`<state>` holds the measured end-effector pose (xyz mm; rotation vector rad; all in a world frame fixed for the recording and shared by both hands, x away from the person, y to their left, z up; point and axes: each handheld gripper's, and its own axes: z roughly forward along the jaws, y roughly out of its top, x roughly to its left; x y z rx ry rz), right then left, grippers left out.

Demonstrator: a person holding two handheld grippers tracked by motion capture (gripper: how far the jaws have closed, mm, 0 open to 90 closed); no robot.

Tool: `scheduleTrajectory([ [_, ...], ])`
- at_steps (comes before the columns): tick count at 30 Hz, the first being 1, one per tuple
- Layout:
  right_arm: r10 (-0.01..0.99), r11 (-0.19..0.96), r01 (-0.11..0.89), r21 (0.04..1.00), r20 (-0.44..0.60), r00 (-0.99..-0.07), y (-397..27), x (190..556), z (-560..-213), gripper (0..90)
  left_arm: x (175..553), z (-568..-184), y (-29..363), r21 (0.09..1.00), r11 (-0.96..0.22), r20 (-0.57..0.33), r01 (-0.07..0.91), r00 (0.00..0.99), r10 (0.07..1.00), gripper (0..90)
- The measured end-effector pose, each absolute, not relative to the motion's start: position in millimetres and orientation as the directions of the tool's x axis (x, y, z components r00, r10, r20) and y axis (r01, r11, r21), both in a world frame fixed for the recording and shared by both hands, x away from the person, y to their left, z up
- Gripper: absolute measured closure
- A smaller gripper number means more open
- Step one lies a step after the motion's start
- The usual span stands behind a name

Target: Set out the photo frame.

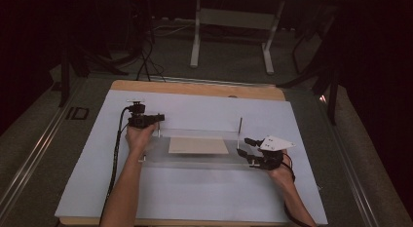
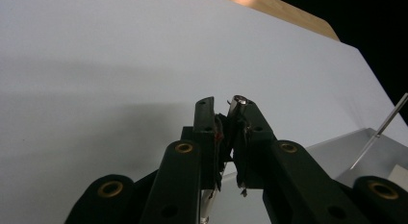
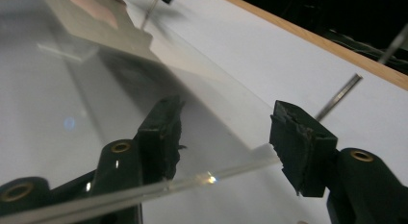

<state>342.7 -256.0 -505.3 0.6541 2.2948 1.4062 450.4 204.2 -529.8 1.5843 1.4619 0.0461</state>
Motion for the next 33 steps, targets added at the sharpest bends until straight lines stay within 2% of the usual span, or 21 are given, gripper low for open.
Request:
scheduleTrajectory([
  [5, 0.564, 0.381, 0.208, 0.901, -0.048, -0.824, -255, 344, -504, 43.0, 449, -532, 206, 0.668, 0.157, -0.534, 0.727, 0.321, 0.782, 69.6],
  [13, 0.568, 0.378, 0.226, 0.898, -0.032, -0.822, -255, 346, -502, 43.0, 440, -527, 212, 0.721, 0.117, -0.462, 0.682, 0.348, 0.816, 63.8],
  [16, 0.569, 0.380, 0.229, 0.896, -0.031, -0.822, -255, 346, -501, 43.0, 436, -522, 214, 0.746, 0.091, -0.426, 0.660, 0.368, 0.827, 63.0],
  [33, 0.575, 0.360, 0.256, 0.897, 0.003, -0.818, -256, 350, -495, 42.4, 407, -506, 228, 0.820, 0.040, -0.358, 0.571, 0.457, 0.814, 62.0],
])
